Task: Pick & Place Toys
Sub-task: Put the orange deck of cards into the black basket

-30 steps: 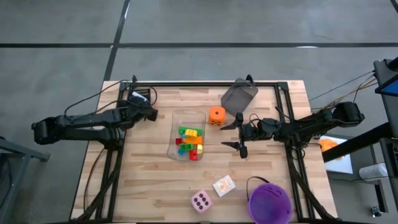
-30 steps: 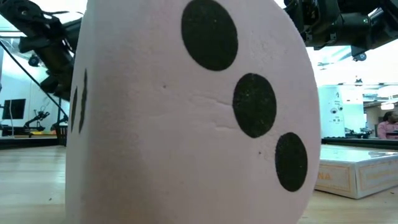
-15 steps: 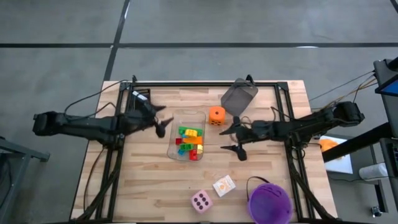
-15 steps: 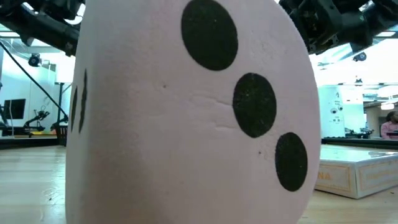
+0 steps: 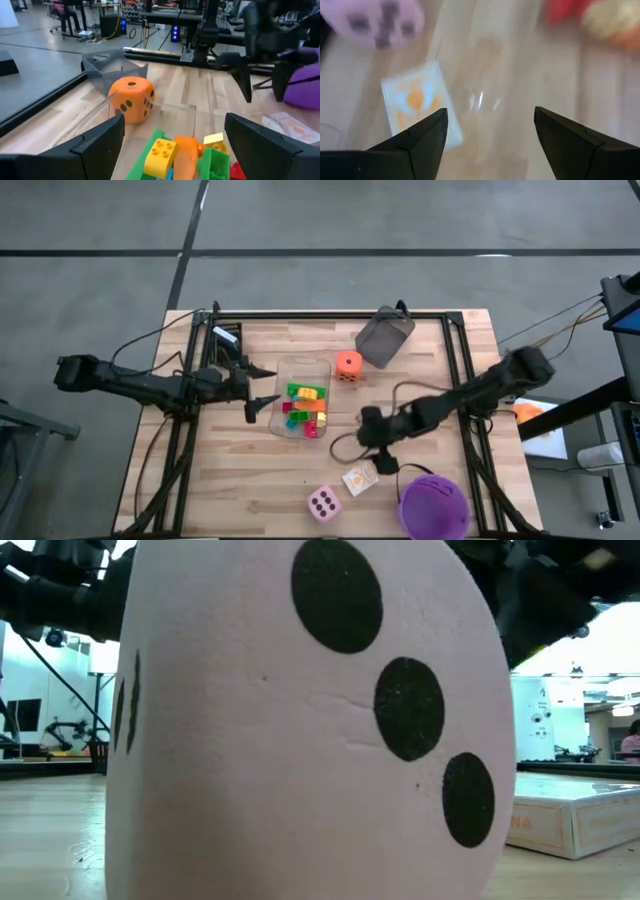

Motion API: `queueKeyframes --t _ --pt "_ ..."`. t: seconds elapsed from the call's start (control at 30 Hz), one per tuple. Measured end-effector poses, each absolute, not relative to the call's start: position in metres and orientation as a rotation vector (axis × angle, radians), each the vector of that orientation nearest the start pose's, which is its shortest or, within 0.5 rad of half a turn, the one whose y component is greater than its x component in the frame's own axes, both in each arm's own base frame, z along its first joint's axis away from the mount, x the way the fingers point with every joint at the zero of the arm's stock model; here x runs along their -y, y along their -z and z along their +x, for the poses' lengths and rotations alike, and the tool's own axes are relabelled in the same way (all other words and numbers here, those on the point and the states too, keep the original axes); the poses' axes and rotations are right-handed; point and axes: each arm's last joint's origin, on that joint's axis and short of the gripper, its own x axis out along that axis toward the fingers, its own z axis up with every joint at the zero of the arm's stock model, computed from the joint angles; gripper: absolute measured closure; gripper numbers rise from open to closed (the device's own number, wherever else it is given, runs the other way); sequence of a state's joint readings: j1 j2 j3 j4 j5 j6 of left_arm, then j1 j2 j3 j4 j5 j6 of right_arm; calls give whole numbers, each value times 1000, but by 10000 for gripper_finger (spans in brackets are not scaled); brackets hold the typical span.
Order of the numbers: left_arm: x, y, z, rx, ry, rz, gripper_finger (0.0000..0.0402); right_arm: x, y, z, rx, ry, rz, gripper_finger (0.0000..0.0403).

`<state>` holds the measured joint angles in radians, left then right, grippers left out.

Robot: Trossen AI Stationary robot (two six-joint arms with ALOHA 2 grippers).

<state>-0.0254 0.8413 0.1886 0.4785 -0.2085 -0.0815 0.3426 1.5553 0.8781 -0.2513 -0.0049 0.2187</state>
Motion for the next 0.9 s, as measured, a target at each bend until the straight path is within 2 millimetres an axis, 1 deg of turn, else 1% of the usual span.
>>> queueKeyframes --t 0.07,0.17,0.23,0.33,0.5,0.6,0.7,0.8,0.9 --pt "-2 -182 170 -169 -190 -61 55 -112 -177 291 -1050 -219 22 109" --pt "-2 -182 170 -167 -190 -61 55 -127 -171 304 -1135 -227 -13 113" --pt "-2 -182 170 -167 -190 -61 55 -135 -167 312 -1172 -238 -40 127" --pt "-2 -182 170 -170 -190 -61 55 -144 -162 321 -1223 -250 -75 163" --pt "-2 -182 170 -170 -190 -61 55 -151 -149 331 -1271 -295 -67 240" --pt "-2 -182 170 -171 -190 -61 55 -151 -143 334 -1288 -296 -78 280" --pt "-2 -182 170 -171 -190 -61 55 -144 -139 336 -1299 -269 -87 314" --pt "-2 -182 170 -171 -190 -62 55 -132 -142 340 -1278 -186 -115 340" --pt "-2 -182 170 -171 -191 -63 55 -116 -148 342 -1244 -60 -191 360"
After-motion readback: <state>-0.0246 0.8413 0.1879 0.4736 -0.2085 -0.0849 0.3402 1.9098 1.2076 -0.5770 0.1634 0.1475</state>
